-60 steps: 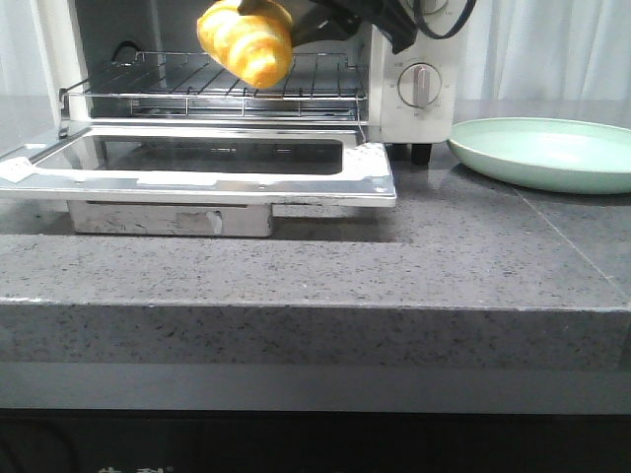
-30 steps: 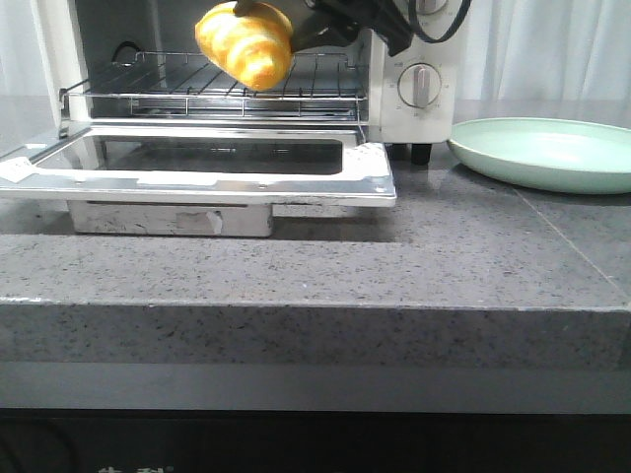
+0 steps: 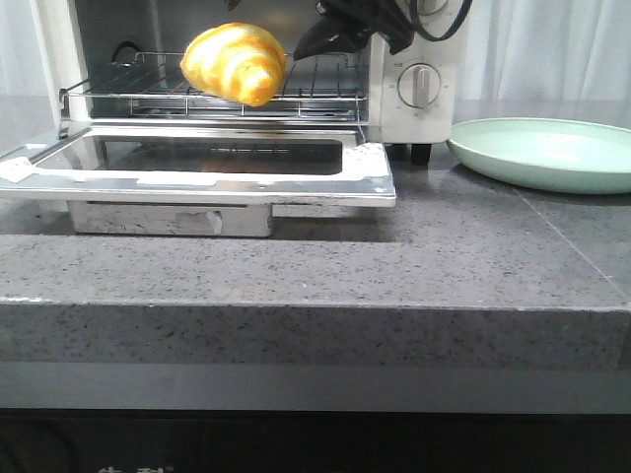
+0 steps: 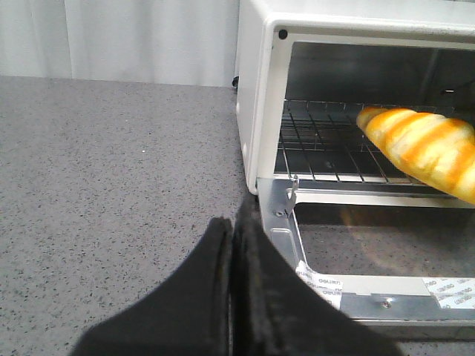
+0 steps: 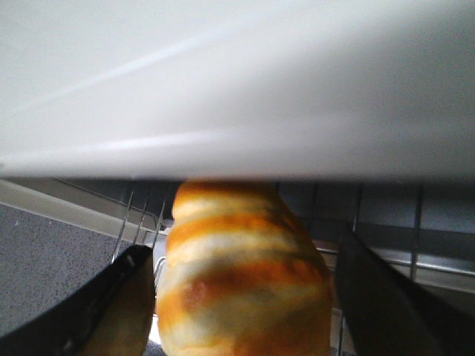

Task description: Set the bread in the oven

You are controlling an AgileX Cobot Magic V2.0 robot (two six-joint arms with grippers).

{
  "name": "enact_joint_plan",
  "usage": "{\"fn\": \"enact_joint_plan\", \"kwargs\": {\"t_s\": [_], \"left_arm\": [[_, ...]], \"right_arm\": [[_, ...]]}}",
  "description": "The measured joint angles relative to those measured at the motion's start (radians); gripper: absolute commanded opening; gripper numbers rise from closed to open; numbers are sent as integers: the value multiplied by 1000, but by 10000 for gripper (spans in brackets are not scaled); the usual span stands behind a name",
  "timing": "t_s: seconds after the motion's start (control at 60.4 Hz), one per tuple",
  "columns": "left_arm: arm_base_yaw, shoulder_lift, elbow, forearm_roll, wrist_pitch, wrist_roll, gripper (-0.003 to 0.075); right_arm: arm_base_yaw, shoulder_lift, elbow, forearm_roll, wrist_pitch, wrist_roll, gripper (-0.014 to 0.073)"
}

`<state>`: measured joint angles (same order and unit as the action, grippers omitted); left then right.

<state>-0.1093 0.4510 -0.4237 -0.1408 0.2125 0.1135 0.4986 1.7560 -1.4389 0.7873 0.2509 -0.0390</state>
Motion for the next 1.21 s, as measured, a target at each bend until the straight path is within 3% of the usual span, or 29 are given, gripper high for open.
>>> {"fn": "enact_joint_plan", "kwargs": {"t_s": [0.099,0.215,0.447,0.496,0.662,0.86,1.009,1.208], "left_arm": [[0,0,0,0,0,0,-20],[0,0,0,0,0,0,-20],[0,0,0,0,-2,0,-20],[0,0,0,0,-2,0,-20],[0,0,0,0,-2,0,-20],[0,0,0,0,-2,0,-20],[0,0,0,0,-2,0,-20],[0,0,0,0,-2,0,-20]], "right_arm": [[0,-39,0,-18,45,0,491],[0,-90,0,-47,120,0,395],[0,-185,0,-182,312,0,-20],[-9,-204,0,-207,347,0,-76],[-93,-282,0,-297,489,-3,-61],[-199,-447,52,-559,651,30,-61],[-216,-645,233,-732,625,105,-61],[-217,-956,572,-787,458,137,-61]]}}
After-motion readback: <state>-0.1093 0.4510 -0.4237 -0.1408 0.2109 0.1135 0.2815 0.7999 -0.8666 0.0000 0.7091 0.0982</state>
